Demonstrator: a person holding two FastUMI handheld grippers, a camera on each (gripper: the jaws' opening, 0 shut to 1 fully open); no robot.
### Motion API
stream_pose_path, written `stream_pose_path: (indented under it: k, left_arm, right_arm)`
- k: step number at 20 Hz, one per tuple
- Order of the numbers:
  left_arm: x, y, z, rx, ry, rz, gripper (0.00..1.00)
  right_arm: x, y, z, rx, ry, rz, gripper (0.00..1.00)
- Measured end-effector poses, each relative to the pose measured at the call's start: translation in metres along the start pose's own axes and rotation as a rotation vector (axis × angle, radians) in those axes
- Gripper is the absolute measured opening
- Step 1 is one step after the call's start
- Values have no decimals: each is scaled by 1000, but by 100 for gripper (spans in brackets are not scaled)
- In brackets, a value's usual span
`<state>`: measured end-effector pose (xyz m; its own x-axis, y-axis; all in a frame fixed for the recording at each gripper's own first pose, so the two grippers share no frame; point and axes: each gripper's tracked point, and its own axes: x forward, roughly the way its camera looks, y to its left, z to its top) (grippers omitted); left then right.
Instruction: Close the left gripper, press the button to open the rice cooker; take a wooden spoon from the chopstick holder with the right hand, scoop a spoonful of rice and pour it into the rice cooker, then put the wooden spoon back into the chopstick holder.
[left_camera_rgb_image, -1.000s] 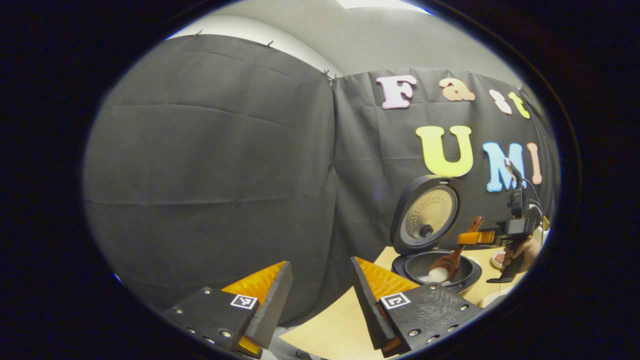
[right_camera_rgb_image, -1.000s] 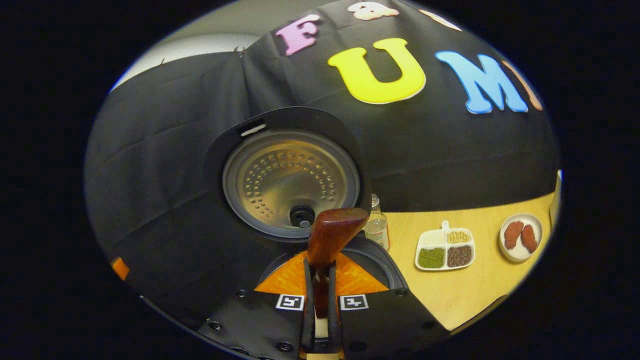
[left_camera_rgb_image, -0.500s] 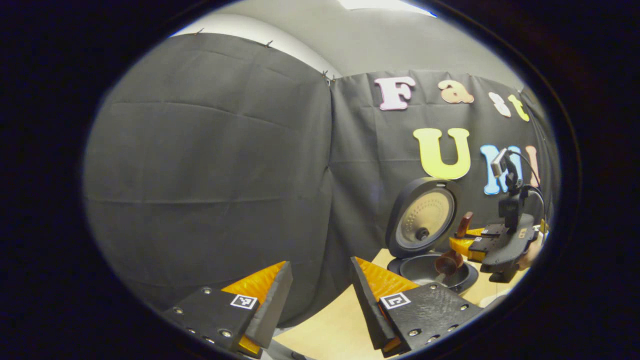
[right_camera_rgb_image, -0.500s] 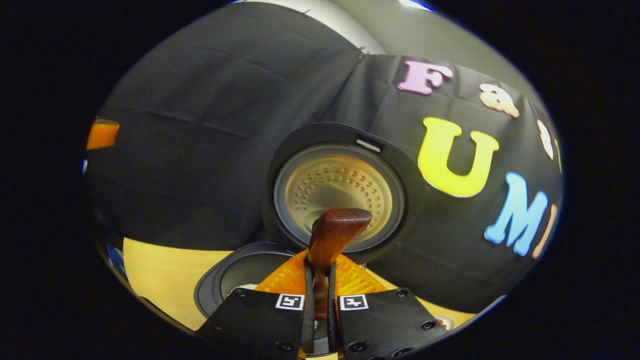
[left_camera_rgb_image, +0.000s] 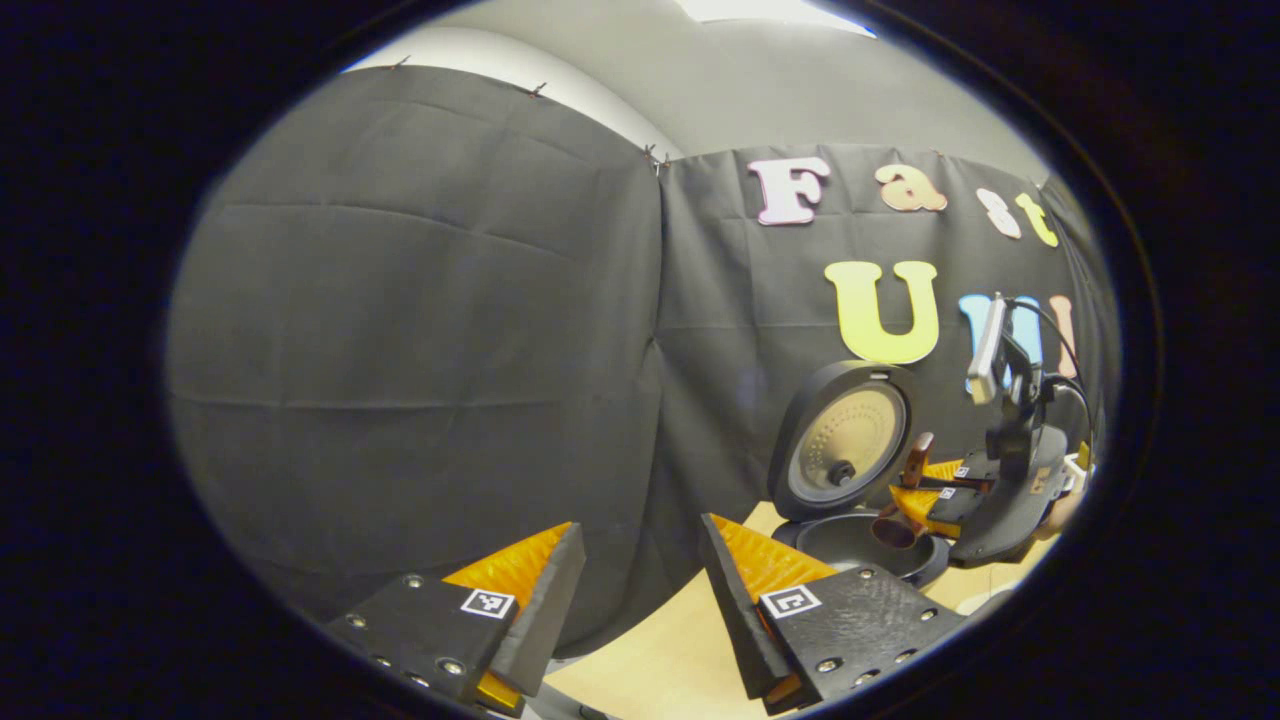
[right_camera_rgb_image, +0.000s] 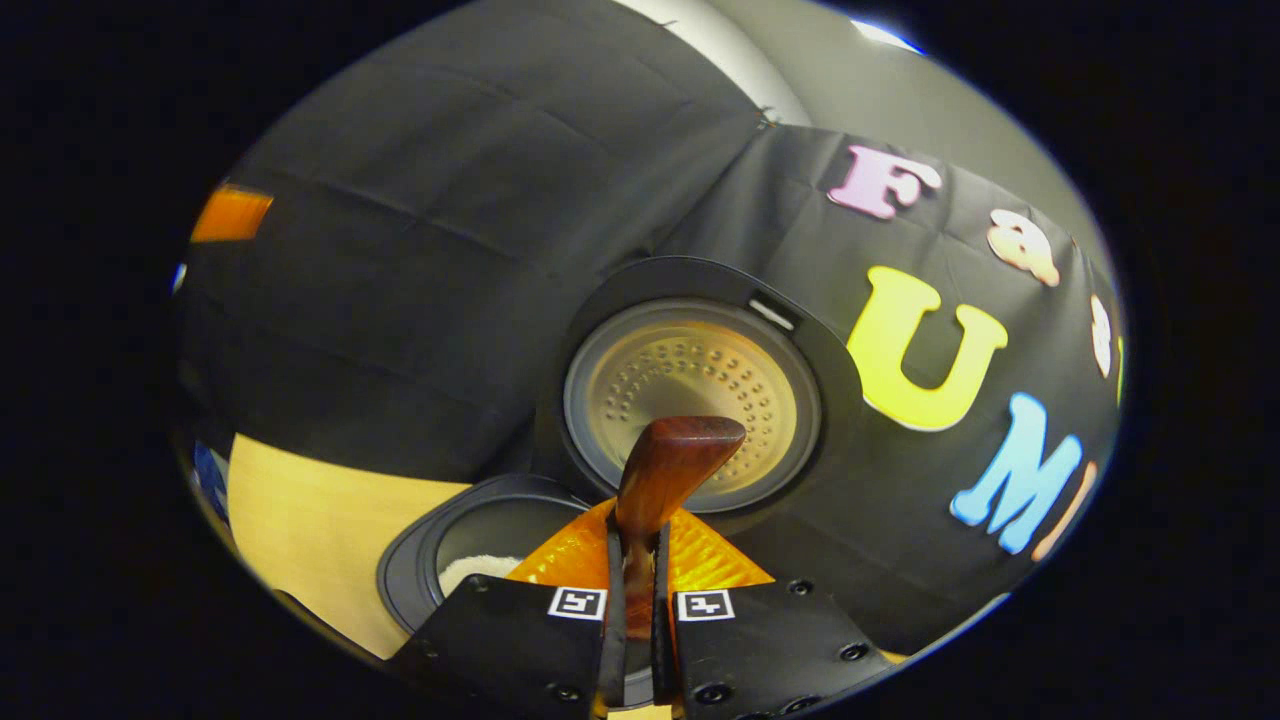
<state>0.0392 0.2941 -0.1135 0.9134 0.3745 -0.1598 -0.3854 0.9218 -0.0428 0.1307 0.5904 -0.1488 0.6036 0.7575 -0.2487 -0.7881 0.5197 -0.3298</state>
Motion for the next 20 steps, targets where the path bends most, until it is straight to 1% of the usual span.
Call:
stream_pose_path:
  k: [3, 4, 5, 7, 9, 12, 16, 20]
  left_arm:
    - [0, -3, 4, 2, -10, -17, 72]
    - [-2, -4, 8, 5, -13, -25, 72]
    - [-3, -7, 10, 8, -16, -34, 72]
    - [10, -32, 20, 11, -21, -59, 72]
    - [17, -52, 23, 10, -28, -89, 73]
    - [17, -79, 28, 12, -37, -140, 73]
    - [13, -117, 42, 13, -63, -209, 73]
    - [10, -152, 51, 14, -79, -267, 74]
  right_arm:
    - [-12, -23, 3, 269, 23, -11, 12]
    - [-15, -31, 3, 366, 25, -15, 10]
    - [-22, -42, 4, 457, 24, -20, 12]
    - [-39, -63, 6, 587, 12, -53, 12]
    - [-57, -91, 4, 623, -11, -105, 12]
    - [-87, -122, -5, 607, -22, -177, 12]
    - [-130, -158, -29, 621, -8, -269, 12]
    - [-178, -197, -62, 646, 20, -377, 12]
